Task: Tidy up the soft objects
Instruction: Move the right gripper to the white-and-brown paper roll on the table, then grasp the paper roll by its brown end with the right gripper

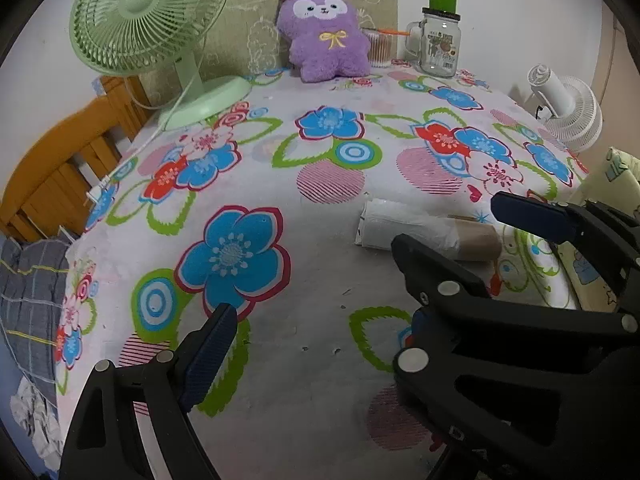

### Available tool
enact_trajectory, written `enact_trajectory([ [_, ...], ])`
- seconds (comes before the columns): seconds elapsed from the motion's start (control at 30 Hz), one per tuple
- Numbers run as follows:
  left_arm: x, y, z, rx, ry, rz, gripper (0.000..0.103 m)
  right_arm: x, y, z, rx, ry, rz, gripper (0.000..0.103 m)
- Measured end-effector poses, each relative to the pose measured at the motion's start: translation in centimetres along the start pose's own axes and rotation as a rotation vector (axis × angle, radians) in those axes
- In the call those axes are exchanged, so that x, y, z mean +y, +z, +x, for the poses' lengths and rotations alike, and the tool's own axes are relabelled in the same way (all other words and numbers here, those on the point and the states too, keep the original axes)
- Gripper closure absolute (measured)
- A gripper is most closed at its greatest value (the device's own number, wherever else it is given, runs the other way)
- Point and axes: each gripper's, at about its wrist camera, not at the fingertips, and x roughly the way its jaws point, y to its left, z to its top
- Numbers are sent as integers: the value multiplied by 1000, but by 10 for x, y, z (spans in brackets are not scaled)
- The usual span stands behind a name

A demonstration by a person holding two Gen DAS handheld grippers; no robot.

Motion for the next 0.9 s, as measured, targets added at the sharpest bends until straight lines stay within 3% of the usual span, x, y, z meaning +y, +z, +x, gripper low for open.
enact_trajectory([
  [0.43, 2, 0, 10, 10, -14, -6, 11, -2, 3, 32, 54, 35, 15, 31],
  [0.5, 1, 0, 10, 6, -7, -1, 10, -4, 3, 36, 74, 44, 25, 42],
  [0.67, -2, -1, 8, -9, 18, 18, 10, -3, 1, 32, 72, -16, 7, 87],
  [0.9, -7, -5, 2, -14, 22, 39, 10, -7, -5, 25, 79, -21, 17, 95],
])
